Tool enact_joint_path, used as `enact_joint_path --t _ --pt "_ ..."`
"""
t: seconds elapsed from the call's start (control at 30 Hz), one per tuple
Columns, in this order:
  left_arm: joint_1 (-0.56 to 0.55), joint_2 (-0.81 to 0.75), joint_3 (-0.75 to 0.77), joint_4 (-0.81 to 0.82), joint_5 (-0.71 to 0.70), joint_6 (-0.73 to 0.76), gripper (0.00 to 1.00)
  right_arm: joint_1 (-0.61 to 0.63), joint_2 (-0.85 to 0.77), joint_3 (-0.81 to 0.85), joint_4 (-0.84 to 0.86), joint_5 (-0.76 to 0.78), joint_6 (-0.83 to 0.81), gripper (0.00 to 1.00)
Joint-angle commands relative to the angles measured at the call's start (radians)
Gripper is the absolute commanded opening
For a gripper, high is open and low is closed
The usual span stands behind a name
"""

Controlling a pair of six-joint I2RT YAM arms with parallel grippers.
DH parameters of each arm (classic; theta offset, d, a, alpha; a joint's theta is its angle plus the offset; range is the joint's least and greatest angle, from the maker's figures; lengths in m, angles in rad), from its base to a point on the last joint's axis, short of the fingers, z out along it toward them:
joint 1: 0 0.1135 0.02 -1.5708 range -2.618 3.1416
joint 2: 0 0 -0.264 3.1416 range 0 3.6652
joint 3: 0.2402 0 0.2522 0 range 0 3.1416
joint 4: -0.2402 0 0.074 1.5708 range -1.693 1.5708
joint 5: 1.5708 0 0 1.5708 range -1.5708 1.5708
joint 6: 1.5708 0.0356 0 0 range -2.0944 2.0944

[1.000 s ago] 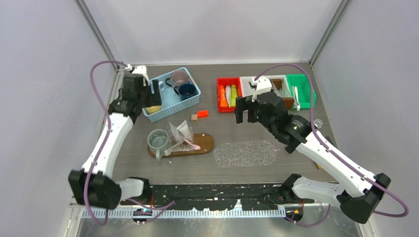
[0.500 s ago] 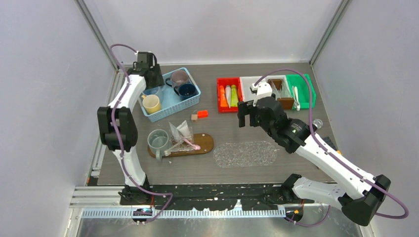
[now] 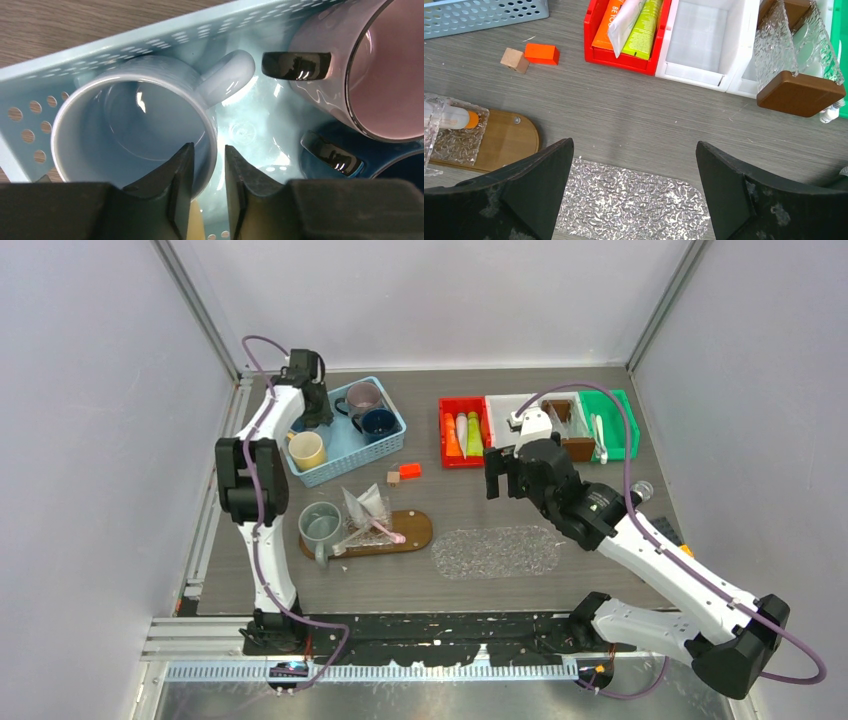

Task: Prepare toiletry sets of a toothbrush and toothpaste on the tray
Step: Pick up the cup from the storage box.

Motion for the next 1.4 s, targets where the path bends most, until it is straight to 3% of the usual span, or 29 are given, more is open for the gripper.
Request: enact_joint_path --t 0.0,0.2,0.83,1.13,1.37 --pt "0.005 0.038 0.082 -0.032 0.005 0.055 0.27 -0.005 -0.002 -0.004 0.041 0.021 -0.003 1.00" --pt "0.007 0.048 0.122 -0.048 0.062 0.139 0.01 -0.006 -0.014 -0.011 0.041 0.032 -0.002 1.00" --pt "-0.037 -0.258 0.121 -0.079 0.320 0.419 0.00 -0.005 -0.069 0.042 0.015 -0.014 0.019 0.99" --pt "-0.140 -0.380 0.100 -0.118 0.394 0.598 0.00 -0.005 -0.036 0.130 -0.017 -0.044 0.032 0.99" --pt "-0.237 -0.487 0.040 -0.117 0.564 0.697 0.00 -0.021 0.003 0.223 -0.103 -0.038 0.034 0.99"
